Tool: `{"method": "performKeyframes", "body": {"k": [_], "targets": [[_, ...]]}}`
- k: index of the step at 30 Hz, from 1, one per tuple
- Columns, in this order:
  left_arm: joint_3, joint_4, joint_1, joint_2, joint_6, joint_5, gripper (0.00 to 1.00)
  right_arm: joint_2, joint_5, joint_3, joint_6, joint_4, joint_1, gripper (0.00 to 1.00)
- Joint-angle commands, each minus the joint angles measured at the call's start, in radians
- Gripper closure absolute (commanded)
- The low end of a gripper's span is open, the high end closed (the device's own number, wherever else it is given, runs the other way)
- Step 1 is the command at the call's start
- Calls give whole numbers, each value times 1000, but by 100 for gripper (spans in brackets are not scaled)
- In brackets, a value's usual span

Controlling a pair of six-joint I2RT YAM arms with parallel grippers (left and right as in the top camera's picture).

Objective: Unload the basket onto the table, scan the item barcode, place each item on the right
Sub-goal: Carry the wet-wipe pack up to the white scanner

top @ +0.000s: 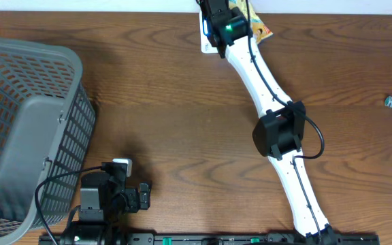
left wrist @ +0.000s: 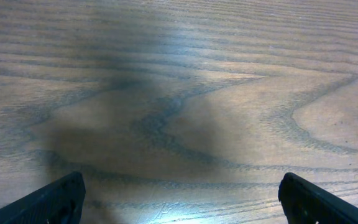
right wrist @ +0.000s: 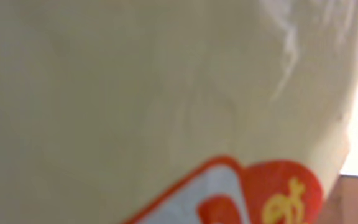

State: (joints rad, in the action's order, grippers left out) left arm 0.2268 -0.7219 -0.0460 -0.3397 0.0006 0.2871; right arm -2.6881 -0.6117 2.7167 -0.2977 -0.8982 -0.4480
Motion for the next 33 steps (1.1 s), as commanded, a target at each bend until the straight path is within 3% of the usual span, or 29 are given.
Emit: {"method": "performKeyframes", "body": {"k": [1,11,19,23,26,29,33], "targets": [[5,1,2,3,6,8,1,-72,-108,18,-109,21,-39,99],[5,1,2,3,6,8,1,-78,-292,16,-117,-16,-48,99],[5,0,2,3,6,8,1,83,-341,16,69,-257,1,99],[5,0,2,3,6,8,1,130,-292,16,356,-502,140,99],[5,0,2,3,6,8,1,117,-131,16,512,-648,265,99],[5,1,2,3,6,8,1,95,42,15,595,-730,396,99],[5,0,2,3,6,8,1,72,170,14,600,-758,561,99]]}}
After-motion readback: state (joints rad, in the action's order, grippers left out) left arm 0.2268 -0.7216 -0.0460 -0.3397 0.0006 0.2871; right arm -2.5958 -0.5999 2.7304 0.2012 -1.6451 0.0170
